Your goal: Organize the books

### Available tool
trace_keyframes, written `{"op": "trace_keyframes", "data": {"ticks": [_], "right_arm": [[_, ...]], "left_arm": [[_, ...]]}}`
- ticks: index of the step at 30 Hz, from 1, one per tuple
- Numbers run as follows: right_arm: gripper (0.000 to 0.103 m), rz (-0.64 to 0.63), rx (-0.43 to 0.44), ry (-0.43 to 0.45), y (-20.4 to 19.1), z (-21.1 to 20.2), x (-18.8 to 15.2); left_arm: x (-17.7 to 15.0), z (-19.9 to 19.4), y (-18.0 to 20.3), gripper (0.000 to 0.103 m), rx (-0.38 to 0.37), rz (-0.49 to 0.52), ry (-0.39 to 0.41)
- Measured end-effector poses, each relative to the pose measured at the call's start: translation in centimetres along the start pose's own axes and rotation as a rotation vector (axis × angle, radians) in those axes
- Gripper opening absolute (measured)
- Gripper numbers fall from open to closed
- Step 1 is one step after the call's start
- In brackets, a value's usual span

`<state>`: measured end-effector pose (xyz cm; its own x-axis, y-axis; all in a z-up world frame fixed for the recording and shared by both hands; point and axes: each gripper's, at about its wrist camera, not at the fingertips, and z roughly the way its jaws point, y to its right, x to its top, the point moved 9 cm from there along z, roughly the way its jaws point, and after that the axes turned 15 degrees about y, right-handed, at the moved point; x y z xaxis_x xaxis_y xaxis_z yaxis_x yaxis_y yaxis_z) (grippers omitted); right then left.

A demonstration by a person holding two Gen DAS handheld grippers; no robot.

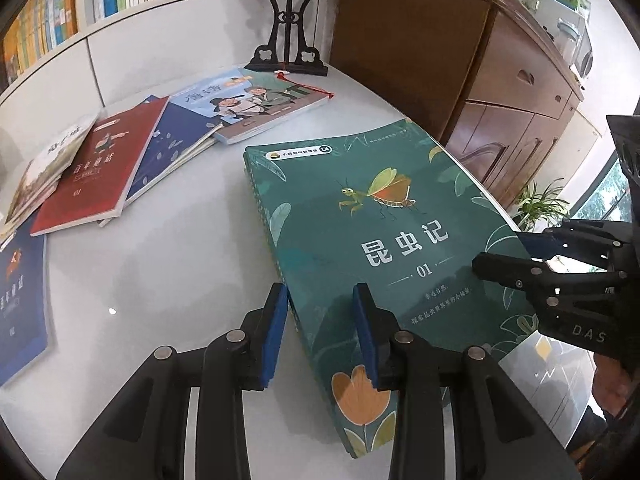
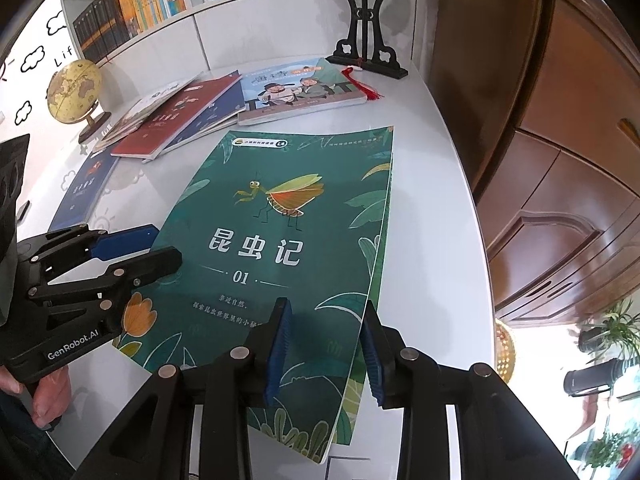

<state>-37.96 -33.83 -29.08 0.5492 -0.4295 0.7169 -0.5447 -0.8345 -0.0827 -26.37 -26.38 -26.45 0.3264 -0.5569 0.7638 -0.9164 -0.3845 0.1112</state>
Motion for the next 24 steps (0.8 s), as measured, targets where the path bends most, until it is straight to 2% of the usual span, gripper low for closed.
{"op": "trace_keyframes", "data": {"ticks": [1, 3, 8, 11, 14, 16, 18, 23, 24], "right_arm": [[0.033, -0.002, -0.001, -0.002, 0.0, 0.0, 0.1], [0.044, -0.012, -0.032, -0.014, 0.5, 0.0, 0.2], [0.045, 0.006, -0.081, -0.002, 1.3, -1.3, 1.4], [0.051, 0.003, -0.098, 0.032, 0.1, -2.0, 3.3], [0.053, -0.033, -0.111, 0.069, -2.6, -1.6, 5.5], [0.053, -0.069, -0.137, 0.087, -4.3, -0.8, 6.7], [0.053, -0.088, -0.138, 0.12, -6.6, 0.3, 8.2], [0.055, -0.031, -0.066, 0.158, -12.3, 3.5, 11.9], [0.06, -0.015, -0.076, 0.17, -13.9, 4.4, 13.1]], "left_arm": [[0.0, 0.0, -0.1, 0.031, -0.009, -0.007, -0.006], [0.0, 0.0, -0.3, 0.031, -0.015, -0.011, -0.013], [0.7, -1.0, -2.4, 0.031, -0.01, -0.055, 0.007], [1.4, -1.6, -3.9, 0.031, -0.011, -0.063, 0.018], [2.1, -2.2, -5.9, 0.033, 0.013, -0.044, 0.029], [2.7, -2.8, -7.9, 0.042, 0.036, -0.043, 0.044], [3.4, -3.4, -10.6, 0.071, 0.075, -0.062, 0.06], [5.5, -4.8, -18.5, 0.074, 0.184, -0.086, 0.1], [5.6, -4.6, -20.1, 0.078, 0.204, -0.092, 0.089]]}}
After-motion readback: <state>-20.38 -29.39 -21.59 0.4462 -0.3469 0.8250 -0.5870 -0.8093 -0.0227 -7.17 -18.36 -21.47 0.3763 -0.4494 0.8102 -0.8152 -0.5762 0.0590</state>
